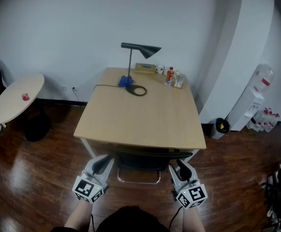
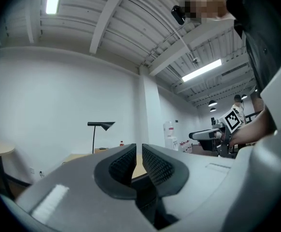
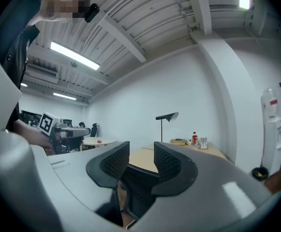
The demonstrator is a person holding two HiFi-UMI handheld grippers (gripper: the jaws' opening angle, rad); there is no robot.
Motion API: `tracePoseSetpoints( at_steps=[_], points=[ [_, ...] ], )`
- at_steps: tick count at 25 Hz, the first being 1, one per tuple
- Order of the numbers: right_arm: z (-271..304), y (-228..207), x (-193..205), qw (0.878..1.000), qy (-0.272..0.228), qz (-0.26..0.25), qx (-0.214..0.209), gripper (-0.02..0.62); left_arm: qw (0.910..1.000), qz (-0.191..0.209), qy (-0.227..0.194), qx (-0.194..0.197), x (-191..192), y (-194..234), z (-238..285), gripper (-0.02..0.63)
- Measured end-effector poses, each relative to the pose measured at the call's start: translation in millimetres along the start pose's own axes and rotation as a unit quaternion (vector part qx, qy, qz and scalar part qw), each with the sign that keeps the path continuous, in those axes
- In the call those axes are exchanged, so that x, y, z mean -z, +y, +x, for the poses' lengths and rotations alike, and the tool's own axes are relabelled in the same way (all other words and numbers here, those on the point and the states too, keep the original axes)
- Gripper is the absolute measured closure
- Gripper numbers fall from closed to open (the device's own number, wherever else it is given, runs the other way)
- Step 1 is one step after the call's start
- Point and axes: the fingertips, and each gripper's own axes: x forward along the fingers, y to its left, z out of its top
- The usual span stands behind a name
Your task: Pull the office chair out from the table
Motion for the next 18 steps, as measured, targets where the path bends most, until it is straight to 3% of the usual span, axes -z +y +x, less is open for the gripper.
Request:
tracePoseSetpoints(
  at_steps=[5, 11, 14, 16, 18],
  points=[
    [26.1, 11.6, 9.9, 0.998, 0.043, -0.046, -0.025, 0.379, 0.9993, 0.017, 0.02, 0.027, 11.5, 12.3, 17.1, 0.535],
    [37.4, 1.7, 20.0, 0.997, 0.06, -0.034, -0.035, 0.364, 0.9982, -0.002, 0.019, 0.056, 20.9, 8.0, 32.9, 0.518],
    [43.0, -5.8, 28.2, 0.994, 0.079, -0.06, -0.052, 0.352, 0.997, 0.013, 0.029, 0.071, 21.5, 0.2, 46.5, 0.508],
    [50.5, -5.9, 34.0, 0.988, 0.096, -0.096, -0.075, 0.34, 0.9928, 0.039, 0.047, 0.103, 26.2, -7.8, 58.4, 0.483],
    [59.2, -1.7, 40.7, 0.975, 0.118, -0.152, -0.109, 0.32, 0.9811, 0.074, 0.08, 0.159, 39.5, -21.1, 70.4, 0.417]
  ],
)
